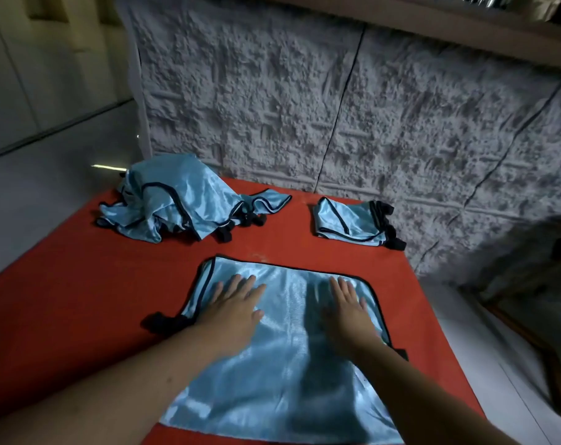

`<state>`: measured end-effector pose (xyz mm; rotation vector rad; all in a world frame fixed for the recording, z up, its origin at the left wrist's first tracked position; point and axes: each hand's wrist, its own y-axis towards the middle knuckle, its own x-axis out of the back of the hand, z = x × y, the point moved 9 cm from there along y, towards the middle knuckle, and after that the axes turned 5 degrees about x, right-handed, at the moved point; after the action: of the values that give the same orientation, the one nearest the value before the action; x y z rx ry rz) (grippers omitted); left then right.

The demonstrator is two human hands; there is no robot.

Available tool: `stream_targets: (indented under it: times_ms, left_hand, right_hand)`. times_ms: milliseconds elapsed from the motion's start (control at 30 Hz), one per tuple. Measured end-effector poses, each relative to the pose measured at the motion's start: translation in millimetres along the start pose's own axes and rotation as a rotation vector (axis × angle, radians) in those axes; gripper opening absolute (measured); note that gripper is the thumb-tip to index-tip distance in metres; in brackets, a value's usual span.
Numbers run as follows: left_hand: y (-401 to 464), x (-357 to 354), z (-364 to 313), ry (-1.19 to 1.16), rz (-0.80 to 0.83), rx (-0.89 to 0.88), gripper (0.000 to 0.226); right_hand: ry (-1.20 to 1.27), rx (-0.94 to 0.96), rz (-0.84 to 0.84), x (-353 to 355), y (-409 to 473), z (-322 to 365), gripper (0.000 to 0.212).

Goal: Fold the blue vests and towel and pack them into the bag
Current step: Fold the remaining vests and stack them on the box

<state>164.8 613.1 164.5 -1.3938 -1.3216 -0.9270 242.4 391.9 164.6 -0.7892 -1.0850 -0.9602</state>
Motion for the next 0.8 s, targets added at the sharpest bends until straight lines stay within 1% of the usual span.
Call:
stream_targets:
  times_ms: [67,167,233,300,400,467,533,567,600,667,700,733,767,800]
  left_hand:
    - [16.8,-5.4,17.3,0.023,0.029,0.031,0.058]
    - [24.6,-5.5,56.2,0.141,-0.005,0.14,0.07]
    - [22.8,0.1,83.6,0.128,-0.037,0.244,0.067]
    - [19.0,8.8,106.4,0.095,-0.03,0.332,0.065]
    - [5.1,27.2,117.0,0.162,-0.023,0.345,0.067]
    - [-17.2,53.5,113.0,0.119,-0.106,0.374,0.067]
    - [-54.8,86.0,106.9,0.042,-0.238,0.466,0.053]
    - [-75.4,94.9,103.0,0.01,-0.244,0.515,0.05]
    - [-94.5,94.3,99.4,-0.019,-0.192,0.558,0.053]
    - [-129.9,76.0,90.3,-0.117,-0.024,0.601,0.072]
    - [-143.3,63.1,87.3,-0.183,0.04,0.605,0.082]
    - [-153.6,51.1,86.2,-0.251,0.09,0.612,0.086]
    - [-160.7,40.0,86.3,-0.31,0.139,0.615,0.082]
    - [-164.3,32.7,87.4,-0.345,0.169,0.619,0.071]
  right_hand:
    - [-0.059,-0.053,-0.005,-4.9,5.4,-18.5,0.068]
    - [-0.111,-0.121,-0.058,-6.7,0.4,-42.3,0.073]
    - [-0.141,-0.146,-0.079,-4.5,-1.2,-48.4,0.075]
    - [-0.144,-0.17,-0.054,-6.5,1.5,-49.8,0.074]
    - [-0.127,-0.225,-0.053,-2.1,7.5,-43.8,0.066]
    - [-0.116,-0.147,-0.115,10.1,14.1,-13.1,0.062]
    - [0.019,0.005,-0.168,20.3,20.6,41.3,0.052]
    - [0.093,0.062,-0.162,21.8,23.4,70.5,0.045]
    - [0.146,0.108,-0.136,21.0,26.8,99.4,0.04]
    - [0.214,0.188,-0.037,12.3,34.0,155.1,0.034]
    - [0.237,0.222,0.013,5.8,37.9,178.2,0.035]
    - [0.231,0.249,0.059,-1.2,42.7,197.9,0.037]
    - [0.186,0.28,0.098,-8.3,48.8,214.9,0.04]
    - [0.12,0.311,0.128,-16.2,55.9,228.0,0.043]
